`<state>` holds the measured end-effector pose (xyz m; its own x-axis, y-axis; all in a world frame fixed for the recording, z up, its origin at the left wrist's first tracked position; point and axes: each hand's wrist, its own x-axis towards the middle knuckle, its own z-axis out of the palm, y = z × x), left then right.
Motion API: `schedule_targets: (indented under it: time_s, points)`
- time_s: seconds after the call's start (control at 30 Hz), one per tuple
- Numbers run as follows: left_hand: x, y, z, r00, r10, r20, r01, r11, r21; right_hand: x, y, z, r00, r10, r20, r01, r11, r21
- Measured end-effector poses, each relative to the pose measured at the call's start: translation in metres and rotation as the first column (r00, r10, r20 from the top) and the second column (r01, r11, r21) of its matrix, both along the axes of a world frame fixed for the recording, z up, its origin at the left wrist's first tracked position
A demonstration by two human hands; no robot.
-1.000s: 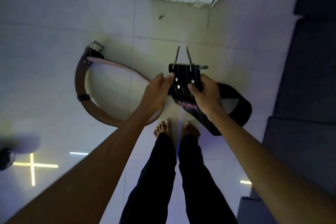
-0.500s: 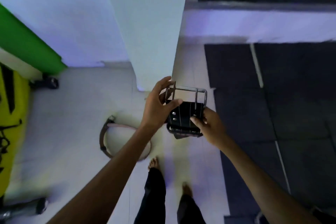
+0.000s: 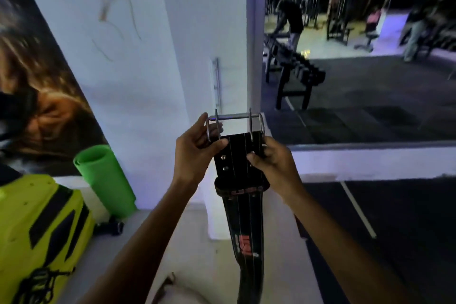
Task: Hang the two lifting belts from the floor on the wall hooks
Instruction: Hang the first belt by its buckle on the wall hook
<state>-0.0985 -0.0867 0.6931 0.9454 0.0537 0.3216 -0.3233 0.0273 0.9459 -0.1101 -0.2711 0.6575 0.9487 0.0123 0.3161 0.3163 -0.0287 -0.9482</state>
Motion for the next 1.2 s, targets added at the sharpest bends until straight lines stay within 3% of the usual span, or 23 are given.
schedule_targets:
  time_s: [0.17,0.37,0.5,0.7,0.97,1.07,1.2]
  points:
    - [-0.018,0.014,0.067,0.990,-0.039,0.134,0.045,0.998,-0.041,-0.017,0.023,0.070,0.994,-0.042,0.097,0.038,0.998,0.046]
    - [-0.038,0.030,0.132,0.957,-0.169,0.237,0.161,0.986,0.050,-0.035,0.039,0.143,0.979,-0.117,0.167,0.105,0.992,0.076]
    - [-0.059,0.028,0.174,0.905,-0.110,0.411,0.080,0.993,0.091,-0.054,0.039,0.184,0.986,-0.047,0.157,0.024,0.989,0.149]
    - [-0.082,0.014,0.220,0.890,-0.039,0.454,0.041,0.999,0.004,-0.076,0.030,0.228,0.980,0.008,0.198,-0.037,0.989,0.143]
    - [-0.083,0.003,0.266,0.815,0.114,0.569,-0.106,0.993,-0.046,-0.094,0.037,0.209,0.920,0.032,0.391,-0.135,0.962,0.239]
    - [-0.080,0.003,0.274,0.821,0.158,0.549,-0.127,0.987,-0.093,-0.087,0.042,0.189,0.935,-0.015,0.354,-0.063,0.976,0.209]
    - [-0.070,0.008,0.279,0.843,0.199,0.500,-0.141,0.978,-0.151,-0.080,0.051,0.123,0.987,0.003,0.158,-0.019,0.995,0.097]
